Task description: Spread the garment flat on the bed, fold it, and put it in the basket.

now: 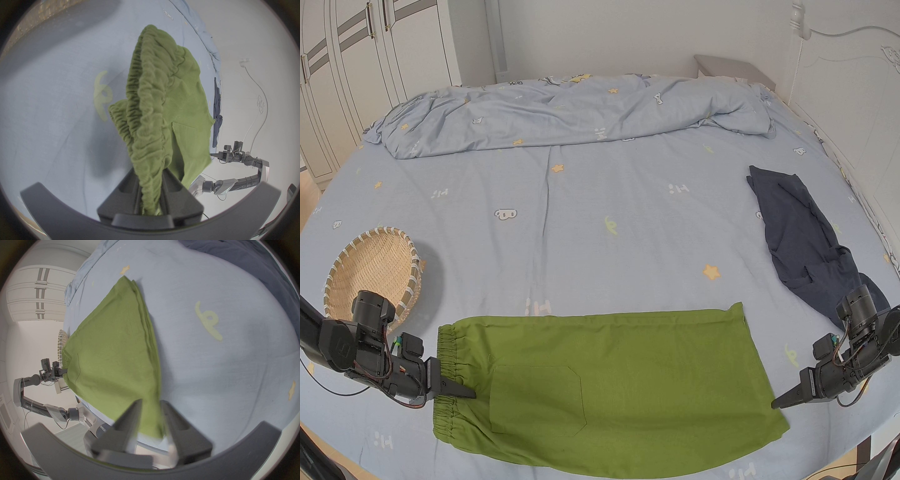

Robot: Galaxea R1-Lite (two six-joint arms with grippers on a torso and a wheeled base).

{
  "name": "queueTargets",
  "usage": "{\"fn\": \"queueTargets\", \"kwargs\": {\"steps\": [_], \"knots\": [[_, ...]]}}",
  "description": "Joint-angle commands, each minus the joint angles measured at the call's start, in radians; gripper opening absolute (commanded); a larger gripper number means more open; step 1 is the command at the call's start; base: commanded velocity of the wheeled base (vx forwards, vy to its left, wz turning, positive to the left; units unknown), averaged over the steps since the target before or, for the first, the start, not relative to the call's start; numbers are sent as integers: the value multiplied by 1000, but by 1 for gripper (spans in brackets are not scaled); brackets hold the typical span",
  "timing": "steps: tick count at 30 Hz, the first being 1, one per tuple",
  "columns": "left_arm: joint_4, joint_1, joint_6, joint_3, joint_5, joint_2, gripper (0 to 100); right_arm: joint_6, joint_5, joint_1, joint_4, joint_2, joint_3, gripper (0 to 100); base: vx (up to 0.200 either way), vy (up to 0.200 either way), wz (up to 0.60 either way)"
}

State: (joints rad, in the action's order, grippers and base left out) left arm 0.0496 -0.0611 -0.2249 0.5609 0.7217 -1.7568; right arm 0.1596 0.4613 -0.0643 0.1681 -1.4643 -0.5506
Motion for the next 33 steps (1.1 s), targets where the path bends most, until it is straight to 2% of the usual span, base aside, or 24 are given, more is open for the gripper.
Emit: {"fn": "queueTargets", "kwargs": {"steps": [1,5,9,10,13,16,19,24,25,28,33], "knots": [[1,3,-1,-2,2,3,0,0,4,3,-4,7,-5,100,0,0,0],[3,14,1,2,1,3,0,1,-3,20,-48,12,-14,100,0,0,0],[23,23,7,4,-18,3,0,14,-41,18,-82,22,-78,100,0,0,0],[36,26,15,4,-31,5,0,52,-66,11,-84,27,-140,100,0,0,0],[35,29,19,1,-51,7,0,98,-70,-3,-84,28,-198,100,0,0,0],[33,3,22,11,-70,10,0,120,-70,-23,-84,32,-209,100,0,0,0],[24,-66,27,37,-74,10,0,115,-72,-14,-85,35,-176,100,0,0,0],[-48,-98,44,85,-74,19,0,113,-72,17,-85,48,-169,100,0,0,0],[-120,-105,50,120,-74,33,0,113,-70,24,-85,67,-170,100,0,0,0],[-215,-105,56,163,-74,57,0,113,-70,20,-84,73,-170,100,0,0,0],[-323,-89,45,215,-74,117,0,113,-72,12,-84,71,-169,100,0,0,0]]}}
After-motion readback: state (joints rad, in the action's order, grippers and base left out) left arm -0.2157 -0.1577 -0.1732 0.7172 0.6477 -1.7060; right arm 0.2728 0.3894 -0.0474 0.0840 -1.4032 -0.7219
